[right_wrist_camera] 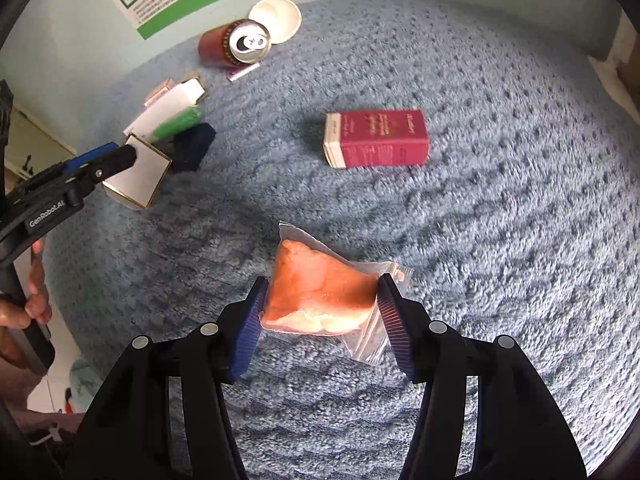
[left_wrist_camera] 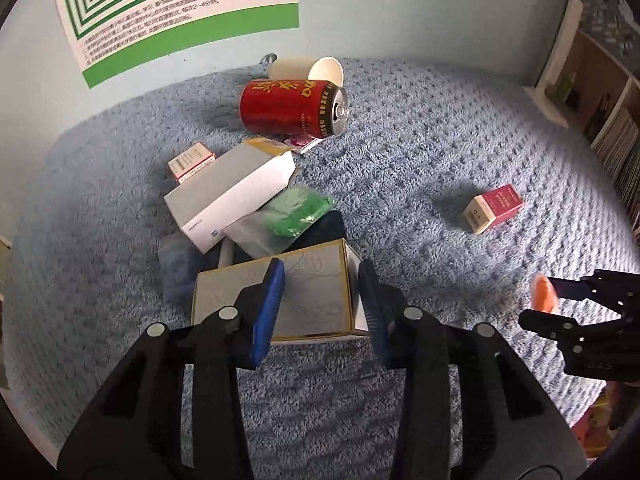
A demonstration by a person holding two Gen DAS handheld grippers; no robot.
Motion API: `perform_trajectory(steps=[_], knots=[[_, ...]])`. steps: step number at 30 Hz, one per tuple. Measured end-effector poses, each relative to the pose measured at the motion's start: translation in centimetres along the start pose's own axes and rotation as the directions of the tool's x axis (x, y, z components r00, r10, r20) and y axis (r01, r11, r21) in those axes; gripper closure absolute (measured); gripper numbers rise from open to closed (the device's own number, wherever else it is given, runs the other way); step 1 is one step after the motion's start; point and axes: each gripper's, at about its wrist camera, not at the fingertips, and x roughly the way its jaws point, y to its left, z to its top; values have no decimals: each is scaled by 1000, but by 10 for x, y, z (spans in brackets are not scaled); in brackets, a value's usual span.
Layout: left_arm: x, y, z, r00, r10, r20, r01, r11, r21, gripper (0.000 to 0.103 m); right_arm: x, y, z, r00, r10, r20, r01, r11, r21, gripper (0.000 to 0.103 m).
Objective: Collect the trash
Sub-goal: 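Lift the orange bag with the right gripper while the left gripper lifts the white box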
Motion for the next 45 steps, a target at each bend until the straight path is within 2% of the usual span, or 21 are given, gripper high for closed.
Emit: perform_trajectory(steps=[2, 6, 8, 10, 11, 13, 15, 19, 22, 24, 27, 33, 37, 42, 45], knots=[[1, 3, -4, 1000, -22, -2, 22, 1000, -14, 61, 0, 2, 2, 1000, 6, 5, -6, 1000, -5, 47], [-5, -3, -9, 1000, -21, -2, 21, 1000, 19, 66, -1, 7, 3, 1000, 5, 10, -5, 1000, -18, 47], [-7, -1, -10, 1000, -25, -13, 26, 1000, 12, 58, -3, 8, 2, 1000, 7, 13, -7, 1000, -21, 47], [-9, 4, -13, 1000, -4, -5, 4, 1000, -4, 40, -4, 8, 1, 1000, 7, 13, -7, 1000, -22, 47], [-10, 8, -17, 1000, 17, -2, -17, 1000, -15, 35, -5, 9, 0, 1000, 4, 13, -4, 1000, -24, 47], [-13, 13, -20, 999, 49, 4, -49, 998, -26, 14, -7, 10, -3, 1000, 8, 17, -8, 1000, -24, 47], [-15, 18, -23, 997, 68, 18, -68, 997, -22, 5, -8, 11, -4, 1000, 3, 17, -3, 1000, -26, 47], [-4, 20, -24, 999, 33, 9, -33, 999, 0, 5, -8, 11, -5, 1000, 9, 16, -9, 1000, -16, 47], [14, 11, -24, 998, 47, -33, -46, 998, 32, 5, -8, 11, -6, 1000, 8, 16, -8, 1000, -14, 47], [29, 1, -25, 989, 130, -74, -125, 990, 71, 5, -9, 10, -7, 1000, 11, 16, -11, 1000, -8, 46], [39, -12, -28, 971, 232, -50, -221, 962, 163, 5, -8, 8, -9, 1000, 10, 10, -10, 1000, 4, 46], [47, -23, -29, 955, 295, -18, -283, 930, 236, 5, -2, 6, -12, 1000, -2, -13, 2, 1000, 8, 46], [37, -20, -26, 963, 263, -49, -248, 947, 204, 6, -2, 8, -8, 1000, -6, -16, 6, 1000, -9, 46], [15, -4, -35, 975, 210, -70, -205, 976, 69, 6, -2, 8, 4, 1000, -4, -14, 3, 1000, -25, 46], [11, -6, -41, 974, 210, -90, -206, 977, 50, 6, -6, 10, 13, 1000, 10, -10, -11, 999, -47, 46]])
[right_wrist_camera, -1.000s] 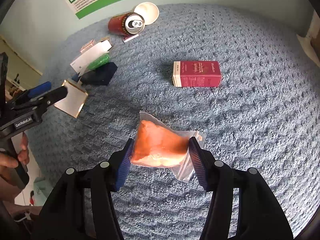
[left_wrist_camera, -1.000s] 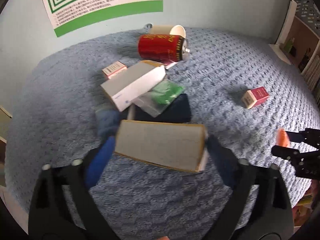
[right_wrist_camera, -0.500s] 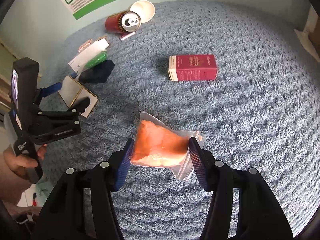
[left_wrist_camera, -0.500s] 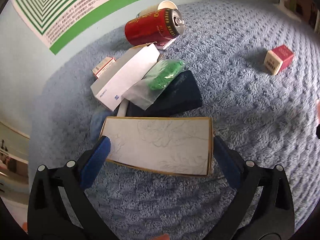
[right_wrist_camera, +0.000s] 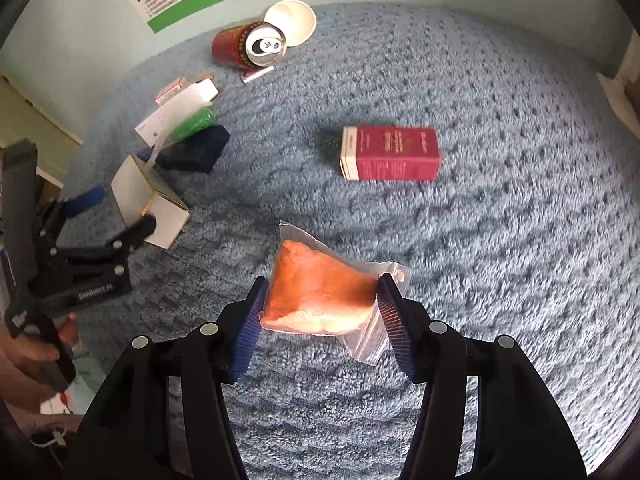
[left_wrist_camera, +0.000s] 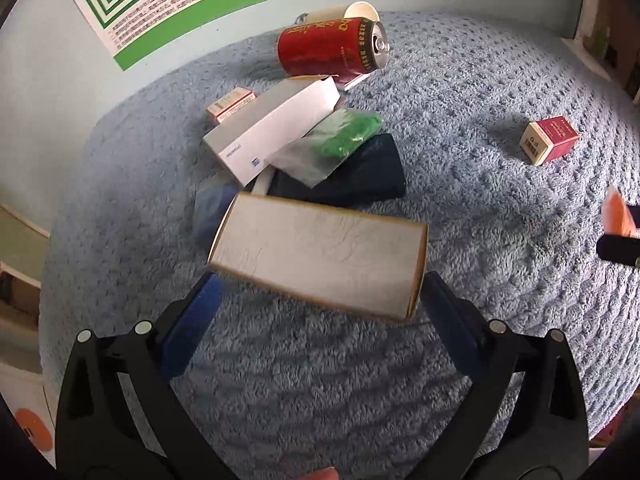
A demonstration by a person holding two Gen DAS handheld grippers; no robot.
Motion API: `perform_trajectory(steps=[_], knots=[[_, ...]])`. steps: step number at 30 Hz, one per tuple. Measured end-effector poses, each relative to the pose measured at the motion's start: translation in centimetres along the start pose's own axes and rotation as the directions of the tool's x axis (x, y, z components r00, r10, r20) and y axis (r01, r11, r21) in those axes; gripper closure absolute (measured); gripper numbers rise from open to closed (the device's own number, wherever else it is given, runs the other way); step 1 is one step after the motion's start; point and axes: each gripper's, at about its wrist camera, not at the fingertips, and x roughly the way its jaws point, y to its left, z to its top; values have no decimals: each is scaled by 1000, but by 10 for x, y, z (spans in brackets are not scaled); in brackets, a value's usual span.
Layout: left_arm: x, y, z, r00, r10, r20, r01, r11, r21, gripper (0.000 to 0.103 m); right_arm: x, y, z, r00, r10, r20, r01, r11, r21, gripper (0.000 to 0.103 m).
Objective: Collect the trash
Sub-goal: 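Lift the orange bag with the right gripper while the left gripper lifts the white box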
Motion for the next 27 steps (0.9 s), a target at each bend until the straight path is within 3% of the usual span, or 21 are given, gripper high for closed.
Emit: perform_trajectory(steps=[4, 7, 10, 14, 20, 27], knots=[[-8, -3, 1, 1000, 29, 6, -29, 999, -25, 6, 3, -1, 12, 1000, 16, 12, -15, 998, -68, 46], [-12, -5, 6, 998, 48, -35, -53, 989, -139, 6, 5, -8, 24, 997, 78, 12, -76, 989, -123, 46], [-13, -11, 8, 993, 108, -57, -119, 960, -255, 6, 9, -17, 42, 992, 126, -24, -128, 968, -215, 46], [-7, -21, 15, 980, 159, -121, -194, 898, -394, 6, 10, -29, 60, 983, 168, -79, -185, 923, -336, 46], [5, -31, 24, 959, 215, -186, -279, 831, -481, 6, 19, -42, 69, 970, 209, -127, -243, 881, -407, 46], [27, -37, 26, 949, 197, -246, -300, 806, -510, 6, 26, -45, 59, 962, 230, -144, -271, 856, -440, 42]])
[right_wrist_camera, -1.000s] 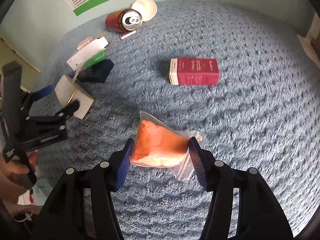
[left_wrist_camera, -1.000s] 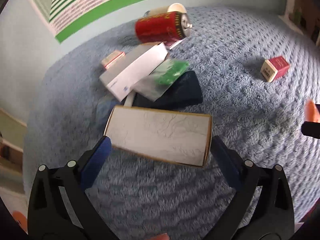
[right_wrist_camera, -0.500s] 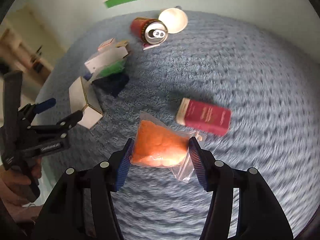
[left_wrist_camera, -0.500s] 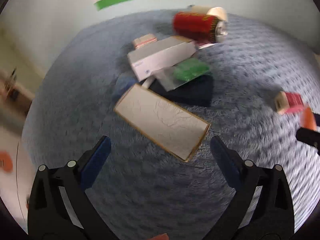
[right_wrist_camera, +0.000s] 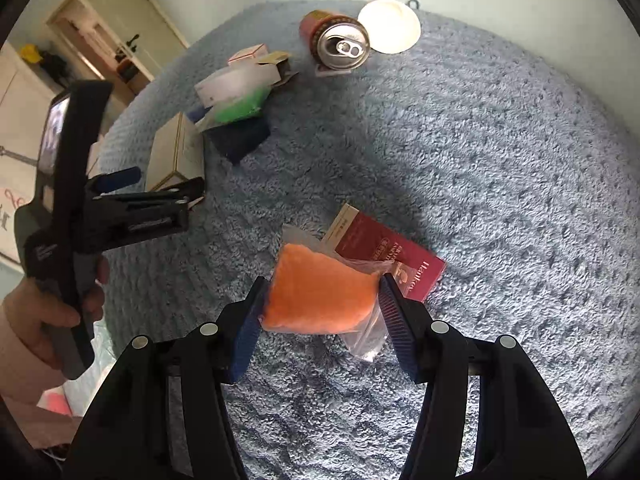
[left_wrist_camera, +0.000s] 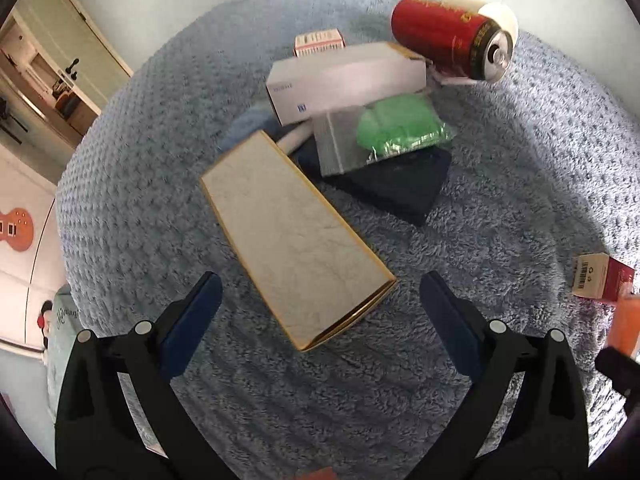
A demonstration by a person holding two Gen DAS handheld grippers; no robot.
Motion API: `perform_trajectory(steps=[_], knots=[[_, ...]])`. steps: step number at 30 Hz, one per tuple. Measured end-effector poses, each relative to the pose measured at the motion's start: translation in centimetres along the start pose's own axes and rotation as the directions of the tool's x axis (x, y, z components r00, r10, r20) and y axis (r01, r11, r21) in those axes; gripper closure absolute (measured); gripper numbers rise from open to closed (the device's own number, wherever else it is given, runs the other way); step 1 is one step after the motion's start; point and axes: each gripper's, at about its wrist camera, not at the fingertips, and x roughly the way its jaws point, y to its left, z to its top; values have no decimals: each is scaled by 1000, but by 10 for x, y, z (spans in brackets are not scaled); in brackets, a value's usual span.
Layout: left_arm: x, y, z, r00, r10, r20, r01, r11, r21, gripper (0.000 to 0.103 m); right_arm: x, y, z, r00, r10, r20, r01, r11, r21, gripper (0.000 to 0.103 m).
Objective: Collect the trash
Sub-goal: 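Lift the orange bag with the right gripper while the left gripper lifts the white box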
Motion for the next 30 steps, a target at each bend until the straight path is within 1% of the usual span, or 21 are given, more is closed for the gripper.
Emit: perform_trajectory(steps=[1, 2, 5, 7, 10, 12, 13, 14, 15, 16, 17, 19, 20, 21, 22, 24, 25, 30], knots=[[3, -2, 2, 1000, 5, -5, -5, 1000, -2, 6, 0, 2, 0, 1000, 0, 5, 0, 1000, -10, 40], [6, -4, 3, 1000, 21, -11, -21, 1000, -12, 6, 0, 3, 0, 1000, -6, 5, 6, 1000, -20, 35], [15, -5, 8, 999, 28, -34, -29, 999, -40, 6, -2, 4, 0, 1000, 0, 18, 1, 1000, -26, 32], [20, -5, 11, 998, 41, -42, -43, 998, -44, 6, -3, 1, 2, 1000, -17, 20, 17, 1000, -22, 28], [26, -3, 20, 998, 45, -52, -49, 996, -80, 6, -2, -4, 0, 1000, -16, -3, 16, 1000, -17, 27], [24, 6, 14, 999, 32, -30, -36, 991, -126, 7, 0, -4, -3, 1000, -30, -9, 29, 999, -21, 27], [23, 9, 14, 1000, 23, -19, -25, 990, -141, 9, -1, -4, -6, 999, -39, -9, 39, 999, -24, 27], [25, 12, 14, 1000, 7, -14, -9, 989, -148, 19, 1, -3, -7, 999, -49, -6, 49, 998, -30, 27], [31, 17, 14, 1000, 0, -28, -4, 990, -141, 30, 2, -2, -7, 999, -50, -1, 50, 998, -28, 26], [35, 18, 14, 999, 0, -43, -5, 991, -134, 32, 4, -2, -6, 999, -52, 4, 52, 998, -23, 26], [36, 21, 14, 999, -16, -38, 11, 990, -143, 33, 6, -1, -5, 998, -55, 8, 55, 998, -16, 26], [37, 26, 13, 998, -45, -31, 40, 987, -153, 36, 12, -1, -3, 997, -73, -1, 73, 997, -14, 36], [36, 26, 12, 998, -54, -30, 49, 987, -153, 37, 16, -2, -2, 996, -85, -18, 84, 996, -18, 52], [34, 28, 10, 998, -59, -26, 55, 987, -154, 43, 19, -2, 0, 996, -84, -31, 83, 996, -15, 52], [33, 31, 10, 998, -57, -20, 53, 987, -151, 46, 18, -2, 1, 996, -80, -25, 80, 997, -15, 52], [31, 36, 9, 998, -59, -12, 56, 988, -143, 49, 11, 1, 3, 997, -75, 0, 75, 997, -31, 52], [23, 33, 4, 998, -59, -8, 57, 989, -138, 51, 8, 3, 4, 997, -70, 8, 70, 997, -38, 52], [13, 57, -3, 997, -68, 28, 71, 988, -136, 56, -2, 12, 17, 998, -47, 32, 49, 997, -57, 52]])
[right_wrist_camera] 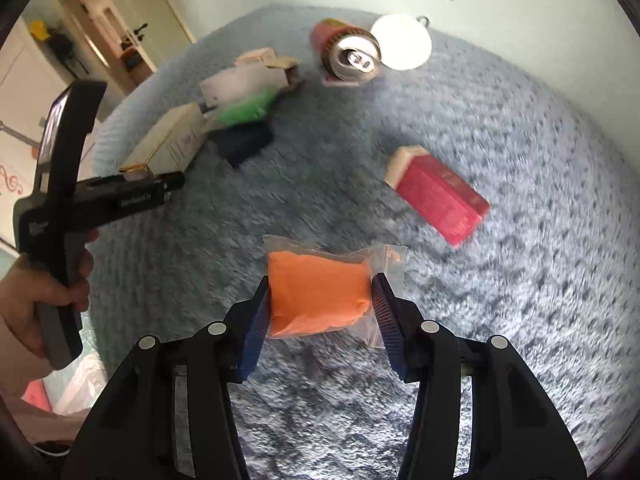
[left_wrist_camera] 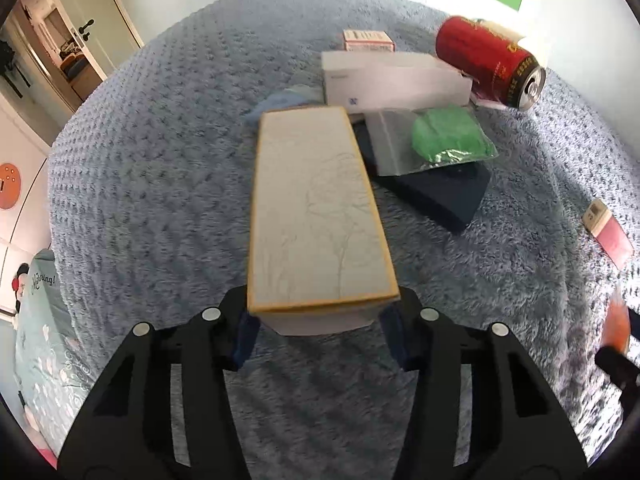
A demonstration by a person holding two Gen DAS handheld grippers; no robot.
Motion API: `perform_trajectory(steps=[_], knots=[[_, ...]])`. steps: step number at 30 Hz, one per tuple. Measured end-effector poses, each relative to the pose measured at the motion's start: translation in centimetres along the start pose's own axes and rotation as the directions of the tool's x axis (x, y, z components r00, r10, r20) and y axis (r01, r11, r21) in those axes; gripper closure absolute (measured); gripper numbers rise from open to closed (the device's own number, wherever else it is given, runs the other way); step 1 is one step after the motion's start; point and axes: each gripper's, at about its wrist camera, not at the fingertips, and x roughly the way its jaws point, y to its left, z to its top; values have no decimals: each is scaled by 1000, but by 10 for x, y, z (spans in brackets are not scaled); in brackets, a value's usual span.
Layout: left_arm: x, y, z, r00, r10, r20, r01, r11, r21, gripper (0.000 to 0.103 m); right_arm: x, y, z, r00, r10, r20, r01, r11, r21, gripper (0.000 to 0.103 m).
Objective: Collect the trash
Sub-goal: 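Lift the orange bag with the right gripper while the left gripper lifts the white box, then carry the orange bag and white box over the teal wastebasket with both grippers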
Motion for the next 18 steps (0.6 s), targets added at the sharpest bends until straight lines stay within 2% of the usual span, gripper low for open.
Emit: perform_trajectory(steps=[10, 14, 18], knots=[[-34, 44, -11, 997, -37, 63, 39, 998, -41, 56, -5, 38, 19, 999, 31, 36, -29, 998, -58, 52], [-51, 62, -20, 996, -18, 85, 24, 997, -79, 57, -6, 60, 24, 998, 56, 41, -51, 994, -100, 52], [-66, 96, -31, 995, 10, 102, 3, 991, -136, 56, -1, 99, 36, 995, 95, 43, -87, 981, -171, 52]])
